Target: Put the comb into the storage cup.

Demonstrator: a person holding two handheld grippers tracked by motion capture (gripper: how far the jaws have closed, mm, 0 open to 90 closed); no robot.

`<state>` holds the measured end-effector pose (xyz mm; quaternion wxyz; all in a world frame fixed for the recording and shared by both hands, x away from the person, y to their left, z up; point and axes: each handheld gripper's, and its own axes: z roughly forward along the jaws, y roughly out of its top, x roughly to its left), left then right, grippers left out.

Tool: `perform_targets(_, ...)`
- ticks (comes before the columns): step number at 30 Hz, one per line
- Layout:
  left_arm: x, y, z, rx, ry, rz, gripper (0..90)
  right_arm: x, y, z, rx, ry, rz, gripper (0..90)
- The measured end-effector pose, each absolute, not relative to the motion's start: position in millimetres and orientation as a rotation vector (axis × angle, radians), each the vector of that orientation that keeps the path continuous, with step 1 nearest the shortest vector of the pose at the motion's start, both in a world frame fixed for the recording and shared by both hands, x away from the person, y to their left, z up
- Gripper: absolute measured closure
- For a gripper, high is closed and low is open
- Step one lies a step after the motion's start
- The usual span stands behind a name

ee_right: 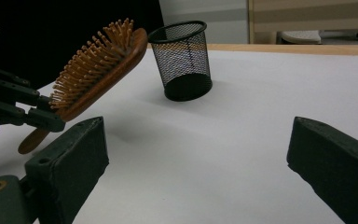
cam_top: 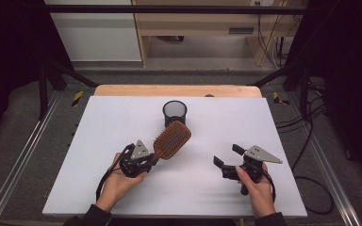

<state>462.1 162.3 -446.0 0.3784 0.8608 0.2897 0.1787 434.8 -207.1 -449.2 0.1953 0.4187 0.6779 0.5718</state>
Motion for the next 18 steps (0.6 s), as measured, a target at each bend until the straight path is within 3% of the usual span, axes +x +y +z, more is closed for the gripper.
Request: perform_targets(18,448,154,-440,2.138,0.716,0.494,72.8,434,-161,-452,1.174,2.014,1.774,4.9)
